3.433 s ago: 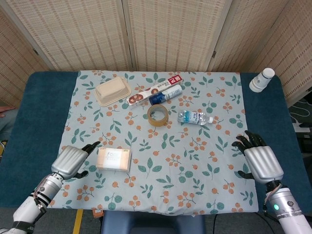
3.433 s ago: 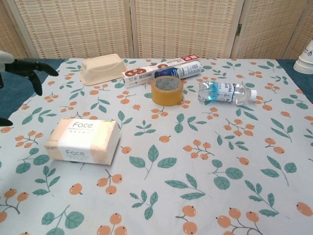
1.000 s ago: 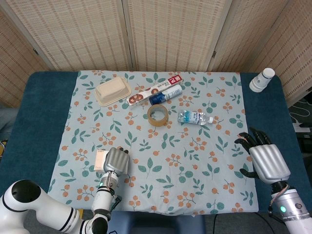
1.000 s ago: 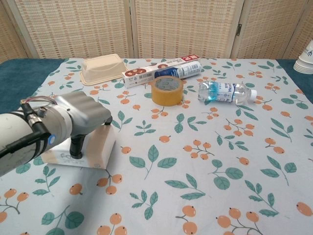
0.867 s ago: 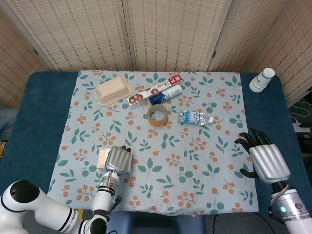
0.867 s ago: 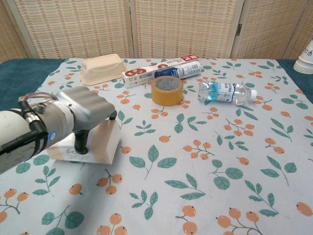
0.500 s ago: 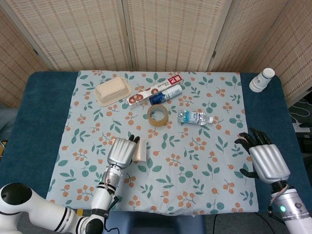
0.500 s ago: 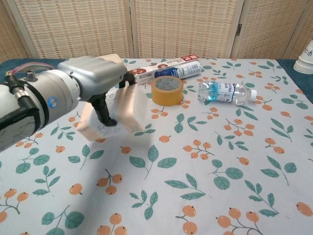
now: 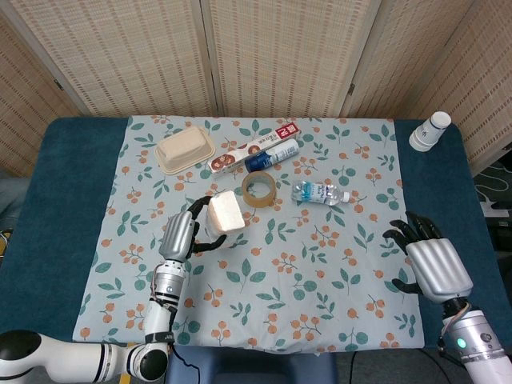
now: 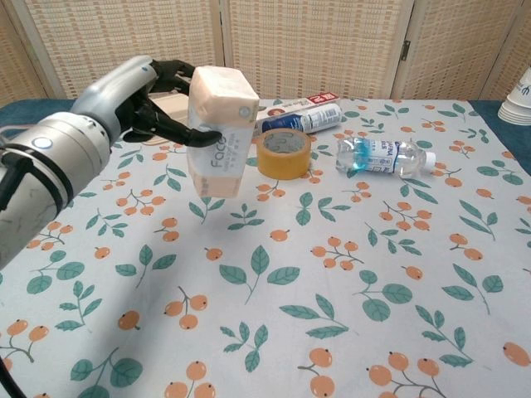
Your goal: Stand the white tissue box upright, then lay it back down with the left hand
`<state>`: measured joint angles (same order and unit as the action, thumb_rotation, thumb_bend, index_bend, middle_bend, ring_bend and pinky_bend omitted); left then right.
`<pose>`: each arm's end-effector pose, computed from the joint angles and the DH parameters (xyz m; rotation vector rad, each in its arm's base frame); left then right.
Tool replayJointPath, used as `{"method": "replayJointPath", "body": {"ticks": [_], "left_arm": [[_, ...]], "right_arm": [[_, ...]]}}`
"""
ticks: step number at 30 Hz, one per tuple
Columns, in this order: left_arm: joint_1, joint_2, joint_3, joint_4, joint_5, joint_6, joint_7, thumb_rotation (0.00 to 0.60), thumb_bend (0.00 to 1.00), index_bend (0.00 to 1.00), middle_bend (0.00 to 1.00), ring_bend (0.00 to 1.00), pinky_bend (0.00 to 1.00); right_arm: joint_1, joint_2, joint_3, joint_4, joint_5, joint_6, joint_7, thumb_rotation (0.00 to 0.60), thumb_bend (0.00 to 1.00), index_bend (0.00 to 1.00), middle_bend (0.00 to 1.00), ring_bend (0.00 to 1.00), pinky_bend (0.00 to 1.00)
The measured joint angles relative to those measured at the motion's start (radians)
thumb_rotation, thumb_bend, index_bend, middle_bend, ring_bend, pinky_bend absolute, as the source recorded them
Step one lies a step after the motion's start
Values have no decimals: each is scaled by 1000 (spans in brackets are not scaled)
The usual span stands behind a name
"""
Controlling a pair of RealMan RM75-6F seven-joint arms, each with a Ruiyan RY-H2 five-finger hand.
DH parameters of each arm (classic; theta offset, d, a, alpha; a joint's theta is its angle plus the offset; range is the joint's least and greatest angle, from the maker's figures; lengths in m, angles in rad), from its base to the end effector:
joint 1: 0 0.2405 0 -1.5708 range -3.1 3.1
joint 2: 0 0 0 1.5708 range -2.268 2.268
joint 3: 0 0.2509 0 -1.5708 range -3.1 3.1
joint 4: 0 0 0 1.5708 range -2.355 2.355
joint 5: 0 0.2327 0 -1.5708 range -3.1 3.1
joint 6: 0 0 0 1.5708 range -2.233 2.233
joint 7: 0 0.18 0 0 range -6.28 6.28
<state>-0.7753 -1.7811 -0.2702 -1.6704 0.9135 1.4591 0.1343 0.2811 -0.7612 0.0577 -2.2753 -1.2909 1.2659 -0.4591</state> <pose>-0.0570 0.3450 -0.0397 -1.2413 -1.4197 -1.4601 -0.1839 -0.2395 0.1488 1.6389 -0.8980 0.7280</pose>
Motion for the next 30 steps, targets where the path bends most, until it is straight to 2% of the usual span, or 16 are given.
{"method": "replayJointPath", "body": {"ticks": [5, 11, 21, 30], "left_arm": [[72, -61, -23, 93, 42, -31, -165, 600, 235, 380, 456, 1000, 1000], [114, -107, -17, 183, 91, -51, -229, 600, 235, 346, 423, 1000, 1000], [130, -189, -42, 424, 224, -64, -359, 600, 236, 323, 397, 1000, 1000], [161, -233, -39, 549, 260, -100, -441, 600, 233, 314, 388, 1000, 1000]], "right_arm": [[3, -5, 0, 6, 13, -5, -7, 600, 72, 294, 153, 0, 109], [6, -10, 0, 9, 22, -6, -16, 600, 73, 294, 153, 0, 109], [14, -31, -5, 20, 43, -12, -53, 600, 73, 294, 154, 0, 109], [19, -49, -6, 28, 63, -6, -82, 600, 72, 294, 153, 0, 109]]}}
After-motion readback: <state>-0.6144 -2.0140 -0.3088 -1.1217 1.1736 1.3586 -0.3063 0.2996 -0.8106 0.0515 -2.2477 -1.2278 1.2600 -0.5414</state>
